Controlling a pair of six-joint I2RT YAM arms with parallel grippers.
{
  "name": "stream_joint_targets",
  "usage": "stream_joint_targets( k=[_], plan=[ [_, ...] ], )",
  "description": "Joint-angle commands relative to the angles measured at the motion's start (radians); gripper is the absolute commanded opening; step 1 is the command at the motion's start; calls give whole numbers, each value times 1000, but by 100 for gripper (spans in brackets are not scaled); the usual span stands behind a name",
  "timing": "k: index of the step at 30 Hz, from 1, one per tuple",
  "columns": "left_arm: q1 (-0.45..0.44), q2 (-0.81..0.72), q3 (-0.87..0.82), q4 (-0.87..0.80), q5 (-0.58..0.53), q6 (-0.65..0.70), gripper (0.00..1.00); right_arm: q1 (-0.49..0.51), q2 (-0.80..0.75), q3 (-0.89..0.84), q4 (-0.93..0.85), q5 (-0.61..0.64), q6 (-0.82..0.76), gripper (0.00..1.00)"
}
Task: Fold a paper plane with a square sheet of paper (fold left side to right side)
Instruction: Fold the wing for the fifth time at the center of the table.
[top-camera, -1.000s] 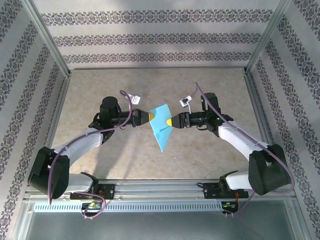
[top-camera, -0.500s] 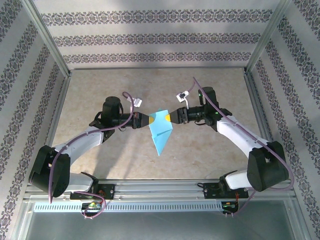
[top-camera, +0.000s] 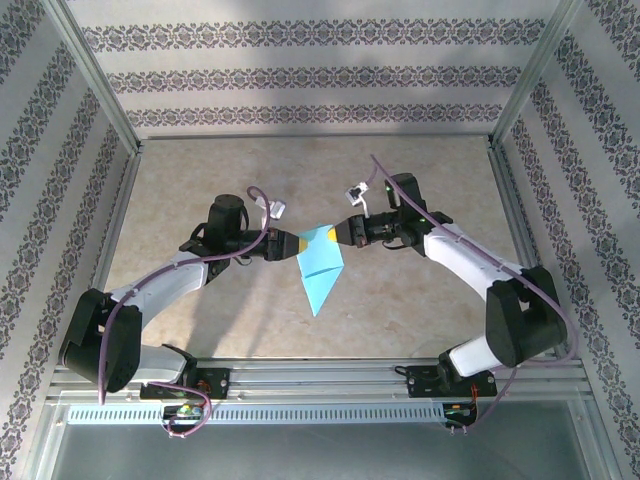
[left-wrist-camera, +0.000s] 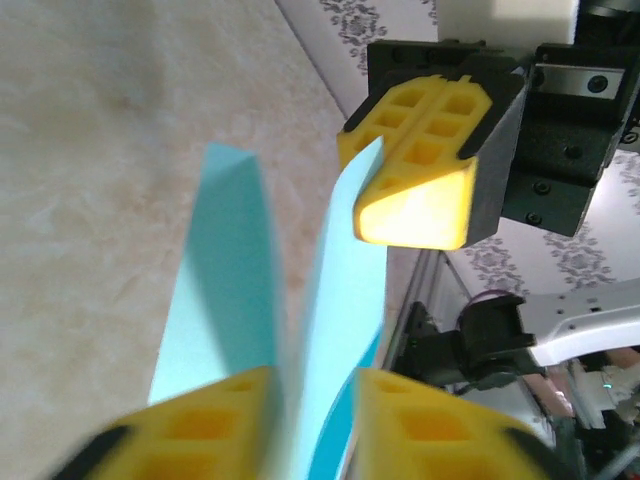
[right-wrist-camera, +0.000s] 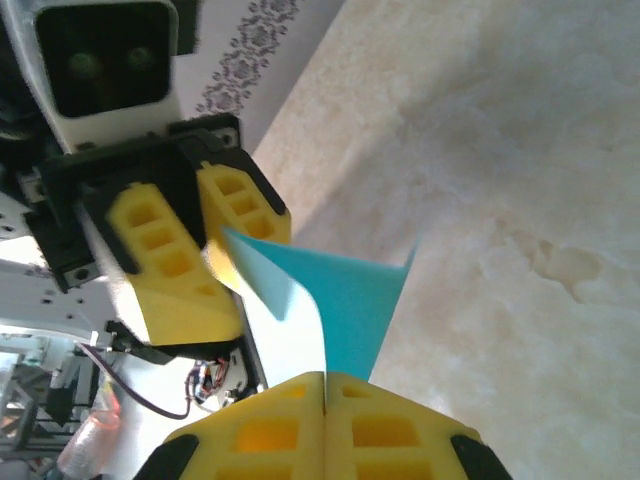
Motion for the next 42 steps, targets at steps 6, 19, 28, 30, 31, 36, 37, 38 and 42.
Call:
stream_joint_targets(
  k=[6,19,28,30,31,36,37,38,42],
  plan=[
    [3,18,48,-277,-342,137,54,24,185,-27,55,123,34,0],
    [-231,-99,97,-485,-681,259,50,2,241,-57,59,264,363,0],
    [-533,36,185,-516,-912,223,49,-9,210,-65,47,278,448,0],
    [-588,100,228,-544,-976,220,50,-10,210,-63,47,281,451,0],
    [-607,127,248,-557,-1003,217,51,-10,210,-61,47,283,450,0],
    [-680,269,346,-631,-1112,212,53,-10,210,-61,46,289,452,0],
    [-688,289,361,-642,-1129,211,53,-11,210,-62,46,291,452,0],
    [-695,311,375,-655,-1144,212,54,-11,211,-61,46,291,452,0],
    [-720,375,420,-695,-1208,217,56,-12,216,-61,49,291,453,0]
  ],
)
